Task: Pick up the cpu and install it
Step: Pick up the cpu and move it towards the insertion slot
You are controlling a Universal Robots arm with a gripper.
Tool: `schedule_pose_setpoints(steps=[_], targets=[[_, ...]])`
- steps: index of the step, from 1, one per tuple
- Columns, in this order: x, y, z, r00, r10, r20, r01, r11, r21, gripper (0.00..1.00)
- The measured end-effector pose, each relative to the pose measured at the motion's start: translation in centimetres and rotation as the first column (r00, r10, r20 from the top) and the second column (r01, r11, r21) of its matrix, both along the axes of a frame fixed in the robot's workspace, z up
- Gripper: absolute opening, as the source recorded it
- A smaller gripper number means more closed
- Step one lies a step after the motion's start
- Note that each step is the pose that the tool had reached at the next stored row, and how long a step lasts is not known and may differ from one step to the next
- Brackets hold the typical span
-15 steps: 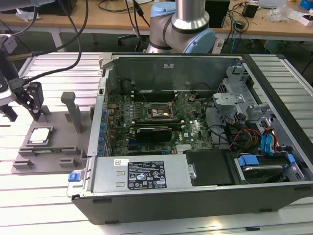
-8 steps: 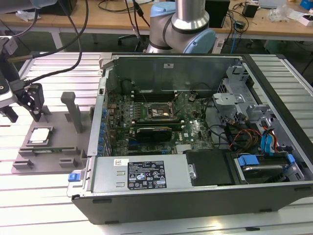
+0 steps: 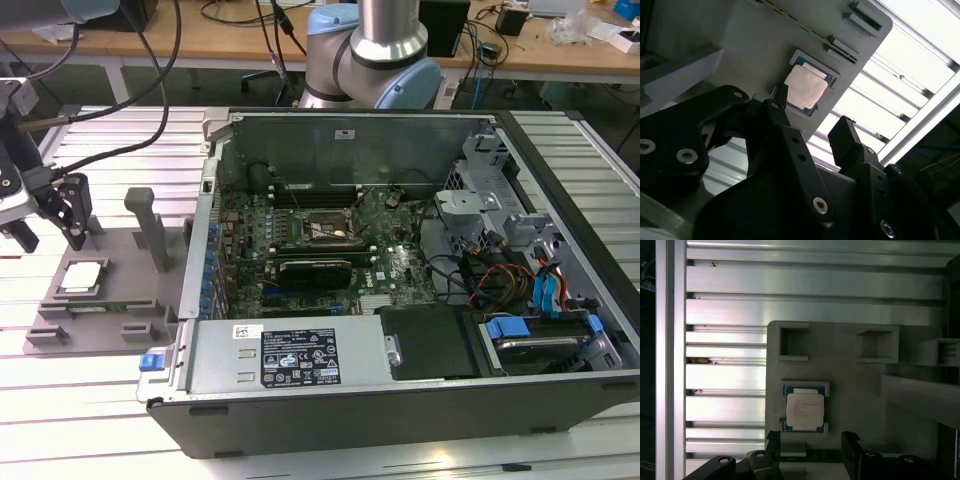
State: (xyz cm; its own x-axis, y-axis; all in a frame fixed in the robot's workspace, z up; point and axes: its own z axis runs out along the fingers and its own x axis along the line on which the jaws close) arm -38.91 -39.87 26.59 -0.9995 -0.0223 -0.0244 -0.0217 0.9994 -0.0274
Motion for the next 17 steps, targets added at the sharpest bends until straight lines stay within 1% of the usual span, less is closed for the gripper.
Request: schedule_pose_setpoints(steps=[17], targets=[[0.02, 0.00, -0.75, 1.0000, 0.000, -0.0001, 0.000, 1.0000, -0.0001, 0.60]])
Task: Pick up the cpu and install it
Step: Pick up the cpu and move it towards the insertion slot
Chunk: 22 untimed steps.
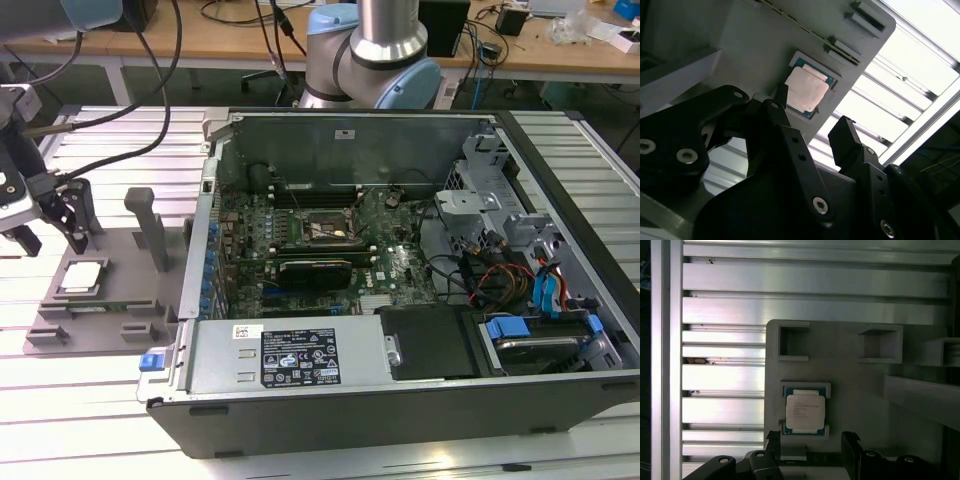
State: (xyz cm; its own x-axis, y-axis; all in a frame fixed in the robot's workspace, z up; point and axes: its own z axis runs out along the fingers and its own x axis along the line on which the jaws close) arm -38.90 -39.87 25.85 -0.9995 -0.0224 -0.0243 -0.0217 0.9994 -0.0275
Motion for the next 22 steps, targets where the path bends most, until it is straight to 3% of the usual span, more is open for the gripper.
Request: schedule_pose_setpoints(steps=[12, 22], targets=[[0.04, 0.00, -0.81, 1.0000, 0.000, 0.0000, 0.000, 1.0000, 0.0000, 0.60], [0.38, 0.00, -3.17, 1.0000, 0.000, 0.0001, 0.000, 1.0000, 0.0000, 0.60]])
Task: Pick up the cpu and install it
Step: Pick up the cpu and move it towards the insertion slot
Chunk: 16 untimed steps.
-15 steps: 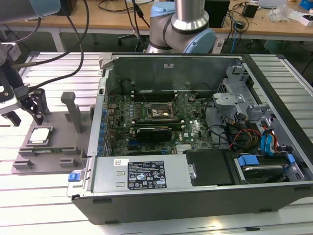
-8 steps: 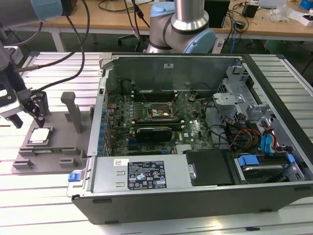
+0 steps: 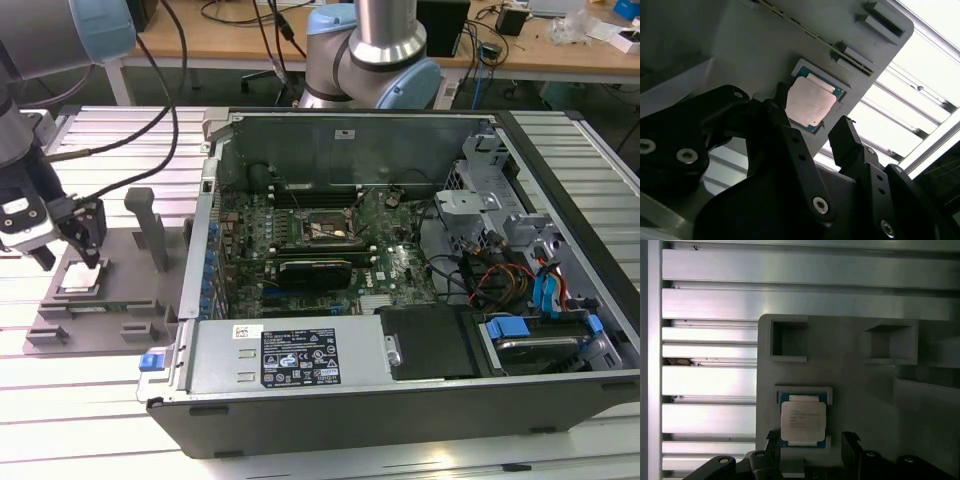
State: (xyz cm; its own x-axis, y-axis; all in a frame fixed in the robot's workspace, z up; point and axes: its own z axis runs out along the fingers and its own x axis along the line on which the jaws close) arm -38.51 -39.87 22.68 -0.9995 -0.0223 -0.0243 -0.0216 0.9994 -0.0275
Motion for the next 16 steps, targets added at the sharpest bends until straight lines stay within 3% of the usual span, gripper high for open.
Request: schedule_pose_setpoints(steps=[12, 16], targets=[[0.02, 0.22, -2.43, 1.0000, 0.000, -0.0001, 0.000, 1.0000, -0.0001, 0.60], [0.00, 0.31, -2.85, 1.0000, 0.000, -0.0001, 0.000, 1.0000, -0.0001, 0.60]])
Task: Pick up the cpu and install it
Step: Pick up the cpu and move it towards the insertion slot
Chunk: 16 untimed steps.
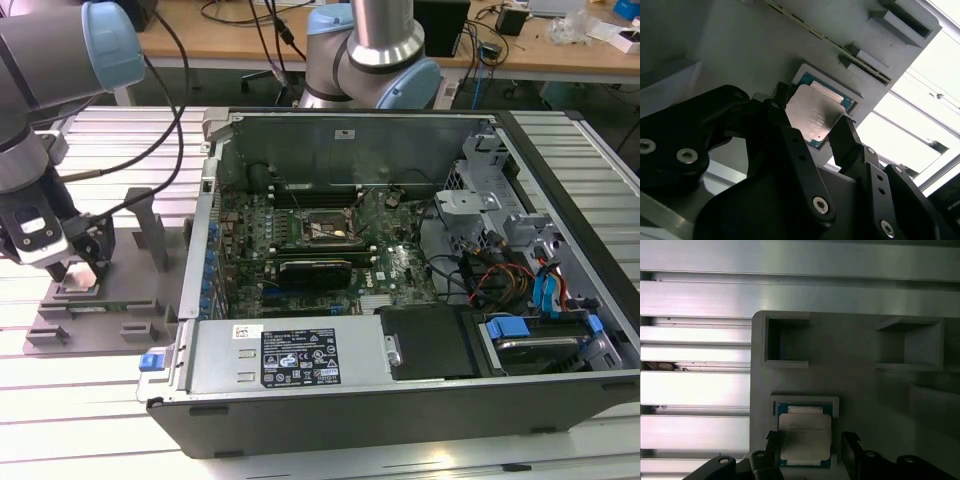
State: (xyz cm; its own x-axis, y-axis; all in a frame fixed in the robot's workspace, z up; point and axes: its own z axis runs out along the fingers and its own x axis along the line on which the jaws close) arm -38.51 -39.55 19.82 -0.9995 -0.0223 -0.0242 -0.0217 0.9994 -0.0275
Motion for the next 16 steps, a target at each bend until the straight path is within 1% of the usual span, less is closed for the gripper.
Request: schedule_pose_setpoints(steps=[9, 16], targets=[[-0.11, 0.04, -0.50, 1.0000, 0.000, -0.0006, 0.000, 1.0000, -0.0003, 0.60], [-0.10, 0.05, -0.55, 1.0000, 0.000, 0.0004, 0.000, 1.0000, 0.0002, 0.60]])
